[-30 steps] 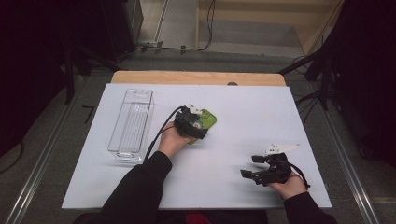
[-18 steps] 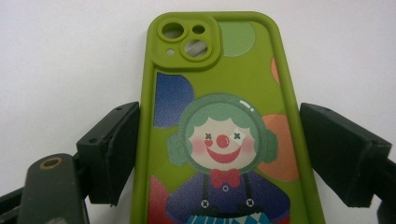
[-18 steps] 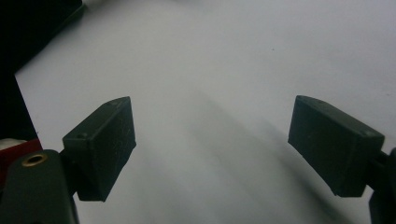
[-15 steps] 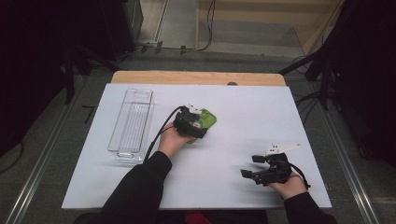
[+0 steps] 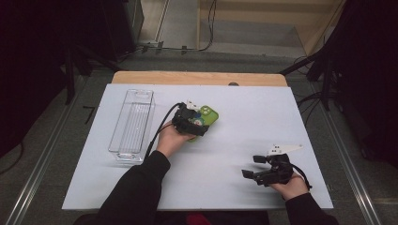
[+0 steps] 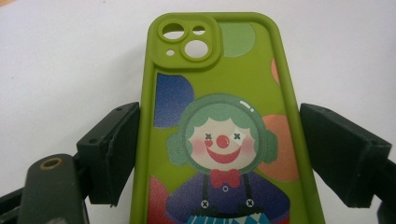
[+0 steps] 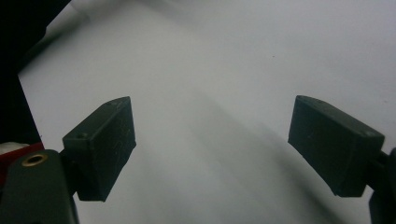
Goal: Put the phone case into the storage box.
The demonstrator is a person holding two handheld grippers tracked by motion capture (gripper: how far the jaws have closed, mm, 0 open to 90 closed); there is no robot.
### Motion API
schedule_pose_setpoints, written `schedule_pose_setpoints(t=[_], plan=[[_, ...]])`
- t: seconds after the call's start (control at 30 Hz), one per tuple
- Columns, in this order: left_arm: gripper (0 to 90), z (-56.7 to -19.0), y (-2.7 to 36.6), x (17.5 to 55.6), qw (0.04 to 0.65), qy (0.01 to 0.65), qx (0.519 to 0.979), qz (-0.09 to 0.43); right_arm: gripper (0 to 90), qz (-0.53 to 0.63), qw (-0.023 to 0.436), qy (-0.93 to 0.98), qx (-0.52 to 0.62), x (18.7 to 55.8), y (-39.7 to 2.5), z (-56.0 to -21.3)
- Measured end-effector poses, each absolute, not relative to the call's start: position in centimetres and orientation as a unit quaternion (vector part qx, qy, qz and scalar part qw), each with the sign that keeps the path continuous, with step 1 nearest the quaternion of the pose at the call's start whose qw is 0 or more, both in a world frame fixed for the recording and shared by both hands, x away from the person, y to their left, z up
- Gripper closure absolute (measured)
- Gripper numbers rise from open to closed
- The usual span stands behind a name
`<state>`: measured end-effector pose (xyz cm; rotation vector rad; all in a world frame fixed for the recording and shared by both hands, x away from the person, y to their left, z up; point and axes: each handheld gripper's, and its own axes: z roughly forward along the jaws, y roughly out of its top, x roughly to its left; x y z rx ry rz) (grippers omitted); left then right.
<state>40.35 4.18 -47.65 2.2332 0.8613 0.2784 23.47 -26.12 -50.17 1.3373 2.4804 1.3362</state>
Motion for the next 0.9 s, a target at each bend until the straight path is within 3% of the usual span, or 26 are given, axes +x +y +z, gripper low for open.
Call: schedule_pose_setpoints(t=[0.9], plan=[[16.7, -45.4, 7.6, 35.8, 0.405, 0.348, 0.843, 0.061, 13.3, 0.435, 0.007, 0.783, 0.445, 23.4, -25.0, -49.3]])
